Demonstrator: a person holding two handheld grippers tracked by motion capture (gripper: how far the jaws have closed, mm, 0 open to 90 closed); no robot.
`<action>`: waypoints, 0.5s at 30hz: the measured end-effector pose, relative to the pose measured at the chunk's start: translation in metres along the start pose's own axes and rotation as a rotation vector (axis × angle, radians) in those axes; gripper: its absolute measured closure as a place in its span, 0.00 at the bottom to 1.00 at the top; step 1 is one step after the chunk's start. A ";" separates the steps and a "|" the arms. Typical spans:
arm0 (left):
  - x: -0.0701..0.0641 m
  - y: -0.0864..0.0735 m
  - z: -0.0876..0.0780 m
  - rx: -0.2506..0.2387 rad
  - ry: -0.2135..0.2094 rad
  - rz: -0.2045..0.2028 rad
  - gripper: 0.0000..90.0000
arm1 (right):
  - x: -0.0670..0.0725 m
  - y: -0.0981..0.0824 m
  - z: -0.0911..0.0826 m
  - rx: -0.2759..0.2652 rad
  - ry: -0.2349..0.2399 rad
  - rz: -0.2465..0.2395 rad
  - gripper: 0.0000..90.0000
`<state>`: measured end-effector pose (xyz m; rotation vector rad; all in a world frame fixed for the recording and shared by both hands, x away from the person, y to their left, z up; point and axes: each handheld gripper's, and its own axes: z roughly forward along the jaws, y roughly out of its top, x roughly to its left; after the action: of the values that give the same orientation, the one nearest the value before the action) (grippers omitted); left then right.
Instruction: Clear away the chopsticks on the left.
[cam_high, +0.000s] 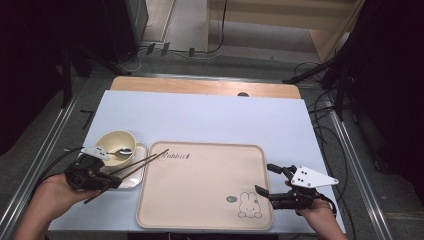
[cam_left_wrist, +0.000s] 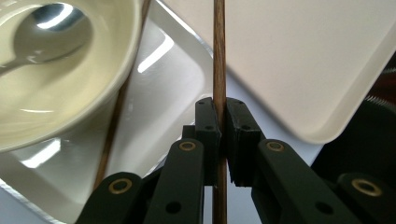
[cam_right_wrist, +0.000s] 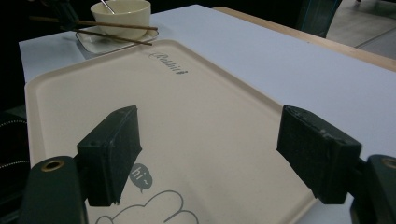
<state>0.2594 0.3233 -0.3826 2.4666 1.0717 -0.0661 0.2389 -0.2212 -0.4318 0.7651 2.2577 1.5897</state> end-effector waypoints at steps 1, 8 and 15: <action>-0.004 0.004 0.002 -0.001 -0.014 -0.012 0.95 | 0.000 0.000 0.000 0.002 0.001 0.000 0.24; -0.019 0.017 0.013 0.010 0.000 -0.078 0.95 | 0.001 0.000 0.000 -0.001 0.007 -0.002 0.24; -0.029 0.029 0.022 -0.032 0.013 -0.148 0.95 | 0.001 0.001 0.000 -0.006 0.009 -0.002 0.24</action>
<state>0.2623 0.2765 -0.3849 2.3593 1.2497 -0.0778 0.2388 -0.2202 -0.4308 0.7550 2.2577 1.6013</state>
